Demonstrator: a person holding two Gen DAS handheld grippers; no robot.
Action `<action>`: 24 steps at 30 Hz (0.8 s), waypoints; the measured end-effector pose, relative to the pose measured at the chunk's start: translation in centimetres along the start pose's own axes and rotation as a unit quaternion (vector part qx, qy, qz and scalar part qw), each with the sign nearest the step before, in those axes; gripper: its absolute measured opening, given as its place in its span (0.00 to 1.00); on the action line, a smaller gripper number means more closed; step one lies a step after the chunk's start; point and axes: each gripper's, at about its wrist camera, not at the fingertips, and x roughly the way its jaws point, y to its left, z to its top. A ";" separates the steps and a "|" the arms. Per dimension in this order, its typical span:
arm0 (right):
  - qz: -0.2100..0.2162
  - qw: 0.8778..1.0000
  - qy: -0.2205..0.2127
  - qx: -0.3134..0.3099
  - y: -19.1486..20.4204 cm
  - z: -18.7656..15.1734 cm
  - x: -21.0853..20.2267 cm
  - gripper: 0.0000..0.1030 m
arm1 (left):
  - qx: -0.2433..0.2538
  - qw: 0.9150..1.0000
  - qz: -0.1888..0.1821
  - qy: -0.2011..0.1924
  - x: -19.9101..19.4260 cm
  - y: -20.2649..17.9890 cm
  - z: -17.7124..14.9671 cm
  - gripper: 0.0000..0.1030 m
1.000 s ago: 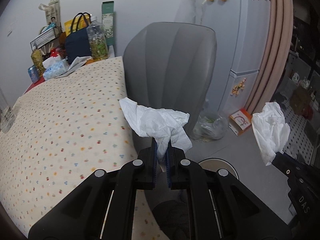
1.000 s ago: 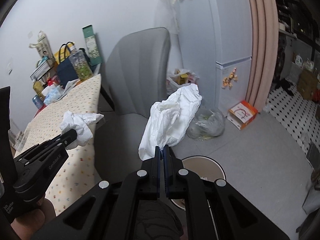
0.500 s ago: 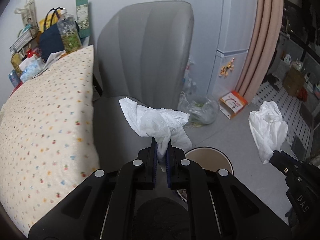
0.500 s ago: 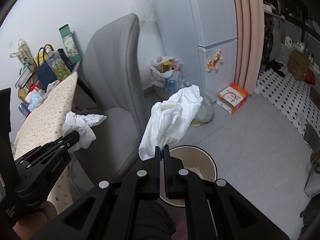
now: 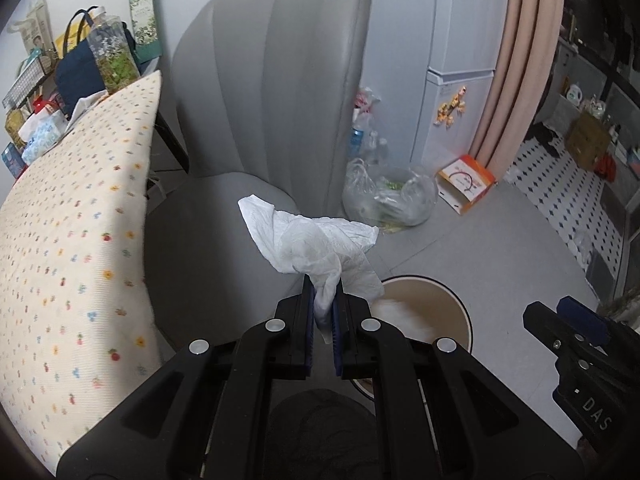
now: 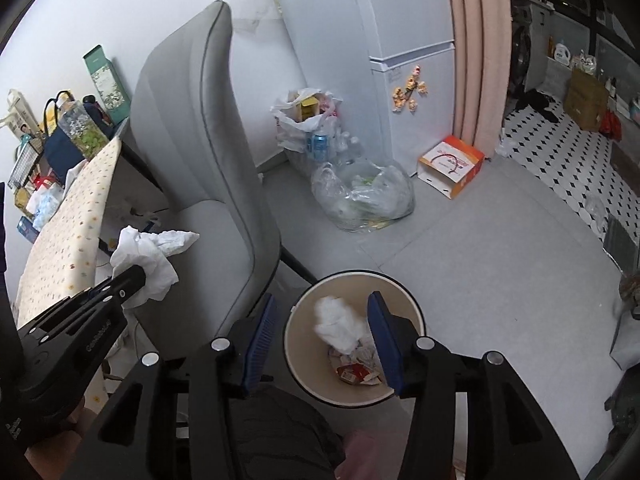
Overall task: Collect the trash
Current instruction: 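Carry both white tissues with both tools over the wastebasket, then open both tools over the wastebasket to drop the tissues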
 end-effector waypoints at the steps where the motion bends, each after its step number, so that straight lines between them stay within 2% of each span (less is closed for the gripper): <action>1: -0.002 1.000 0.000 0.003 -0.4 0.0 -0.1 0.46 | 0.003 1.000 -0.002 0.001 0.1 -0.2 0.1 0.08; 9: -0.026 0.999 -0.018 0.036 -3.6 0.4 -1.9 0.46 | 0.027 0.999 -0.023 0.008 0.7 -3.3 0.2 0.08; 14: -0.039 0.997 -0.030 0.057 -5.6 0.4 -2.9 0.46 | 0.046 0.997 -0.059 0.020 1.2 -5.5 -0.1 0.12; 15: -0.040 0.997 -0.031 0.058 -5.8 0.4 -3.1 0.46 | 0.045 0.997 -0.065 0.022 1.3 -5.7 -0.1 0.23; 16: -0.041 0.997 -0.032 0.059 -6.0 0.3 -3.2 0.46 | 0.044 0.996 -0.071 0.023 1.4 -5.8 -0.1 0.38; 17: -0.042 0.997 -0.033 0.060 -6.1 0.3 -3.3 0.46 | 0.043 0.996 -0.077 0.018 1.2 -5.9 -0.1 0.44; 23: -0.037 0.997 -0.035 0.062 -6.4 0.0 -3.3 0.46 | 0.040 0.997 -0.063 0.006 0.6 -5.7 0.0 0.61; 24: -0.035 0.997 -0.035 0.061 -6.2 0.0 -3.3 0.46 | 0.036 0.997 -0.063 0.004 0.5 -5.4 0.1 0.67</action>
